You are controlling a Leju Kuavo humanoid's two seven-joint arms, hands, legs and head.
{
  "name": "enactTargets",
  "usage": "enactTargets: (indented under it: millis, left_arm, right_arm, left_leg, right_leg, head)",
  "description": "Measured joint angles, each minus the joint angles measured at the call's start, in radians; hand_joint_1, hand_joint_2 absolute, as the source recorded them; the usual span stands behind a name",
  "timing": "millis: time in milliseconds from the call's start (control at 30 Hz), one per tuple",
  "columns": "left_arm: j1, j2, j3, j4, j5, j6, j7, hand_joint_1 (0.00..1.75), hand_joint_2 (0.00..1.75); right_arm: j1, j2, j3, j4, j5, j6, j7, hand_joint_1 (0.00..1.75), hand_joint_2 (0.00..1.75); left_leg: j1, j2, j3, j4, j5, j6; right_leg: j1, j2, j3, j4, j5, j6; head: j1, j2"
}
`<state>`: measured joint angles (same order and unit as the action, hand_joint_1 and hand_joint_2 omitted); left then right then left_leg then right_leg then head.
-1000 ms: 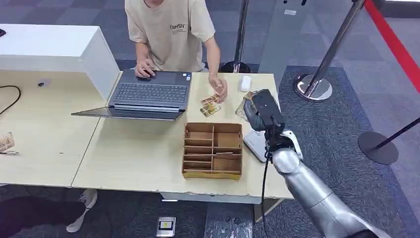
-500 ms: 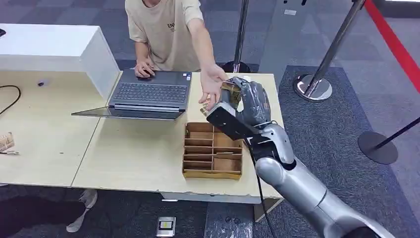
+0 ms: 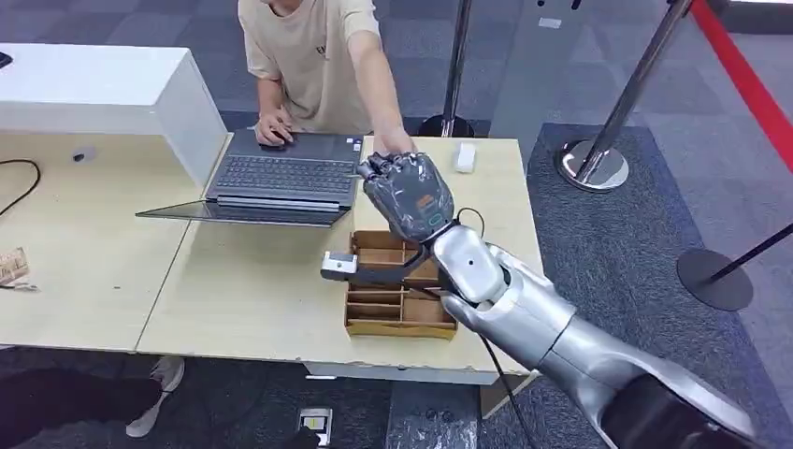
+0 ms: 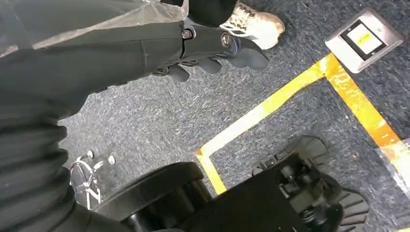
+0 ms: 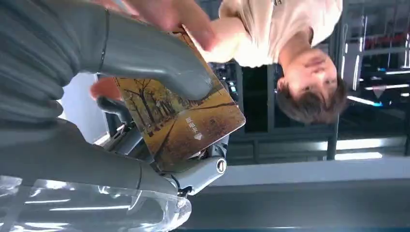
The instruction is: Pass the card to the sensor for recognition and then transmit it.
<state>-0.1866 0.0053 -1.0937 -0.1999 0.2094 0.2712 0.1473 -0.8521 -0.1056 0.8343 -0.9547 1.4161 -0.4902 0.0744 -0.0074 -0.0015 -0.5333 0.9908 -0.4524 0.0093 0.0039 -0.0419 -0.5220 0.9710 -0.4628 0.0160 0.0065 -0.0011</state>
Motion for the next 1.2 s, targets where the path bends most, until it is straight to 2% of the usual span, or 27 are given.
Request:
enactTargets:
  millis: [100,200,233,533,667,733,767,833,900,1200]
  left_arm:
    - [-0.003,-0.003,0.000,0.000,0.000,0.000,-0.001,0.00,1.75]
    - [-0.004,-0.004,0.000,0.000,0.005,0.001,-0.002,0.00,1.75]
    - [-0.003,-0.004,0.000,0.000,0.007,0.001,-0.002,0.00,1.75]
    - [-0.003,-0.004,0.000,0.000,0.008,0.005,-0.002,0.00,1.75]
    - [0.002,-0.003,0.000,0.000,0.019,0.019,-0.001,0.00,1.75]
    - [0.009,-0.003,0.001,0.000,0.032,0.026,-0.008,0.00,1.75]
    - [0.014,-0.002,0.003,0.000,0.042,0.030,-0.020,0.00,1.75]
    - [0.025,0.001,0.005,0.000,0.054,0.036,-0.034,0.00,1.75]
    - [0.036,0.007,0.006,0.000,0.063,0.040,-0.042,0.00,1.75]
    - [0.053,0.017,0.027,0.000,0.075,0.049,-0.043,0.00,1.75]
  right_arm:
    - [-0.007,0.005,0.016,0.052,-0.012,-0.041,0.014,0.00,1.75]
    - [-0.007,0.008,0.021,0.092,-0.099,-0.044,-0.010,0.00,1.75]
    - [-0.006,0.007,0.018,0.101,-0.151,-0.051,-0.013,0.00,0.00]
    - [0.006,-0.007,-0.016,0.124,-0.300,-0.064,-0.012,0.00,0.00]
    - [0.033,-0.008,-0.065,0.095,-0.526,-0.111,-0.049,0.00,0.00]
    - [0.058,-0.009,-0.100,0.046,-0.719,-0.073,-0.070,0.00,0.00]
    - [0.085,-0.011,-0.124,0.001,-0.846,-0.027,-0.071,0.00,1.75]
    - [0.141,-0.015,-0.150,-0.072,-0.971,0.023,-0.074,0.00,1.75]
    - [0.210,-0.027,-0.176,-0.172,-0.982,0.034,-0.078,0.00,1.75]
    - [0.455,-0.078,-0.198,-0.433,-0.660,0.002,-0.018,0.00,1.75]
  left_leg:
    - [0.000,0.000,0.000,0.000,0.000,0.000]
    - [0.000,0.001,0.000,0.000,0.000,0.000]
    - [0.000,0.001,0.000,0.000,0.000,0.000]
    - [0.000,0.001,0.000,0.000,0.000,0.000]
    - [0.000,0.001,0.000,0.000,0.000,0.000]
    - [0.000,0.001,0.000,0.000,0.000,0.000]
    - [0.000,0.001,0.000,0.000,0.000,0.000]
    - [0.000,0.001,0.000,0.000,-0.001,0.000]
    - [0.000,0.001,0.000,0.000,-0.001,0.000]
    - [0.000,0.001,0.001,0.000,-0.002,0.000]
  right_leg:
    - [0.000,0.000,0.000,0.000,0.000,0.000]
    - [0.000,0.000,0.000,-0.001,0.000,0.000]
    - [0.000,0.000,0.000,-0.001,0.000,0.000]
    - [0.000,0.000,-0.001,-0.001,0.000,0.000]
    - [0.000,0.000,-0.001,-0.001,0.000,0.000]
    - [0.000,0.001,-0.001,-0.001,0.000,0.000]
    - [0.000,0.001,0.000,-0.001,0.000,0.000]
    - [0.000,0.001,-0.001,-0.001,0.000,0.000]
    - [0.000,0.000,-0.001,-0.001,-0.001,0.000]
    - [0.000,0.001,0.000,-0.001,-0.001,0.000]
  head:
    - [0.000,0.000]
    - [0.000,0.000]
    - [0.000,0.000]
    - [0.000,0.000]
    - [0.000,0.000]
    - [0.000,0.000]
    - [0.000,0.000]
    - [0.000,0.000]
    - [0.000,0.000]
    - [0.000,0.000]
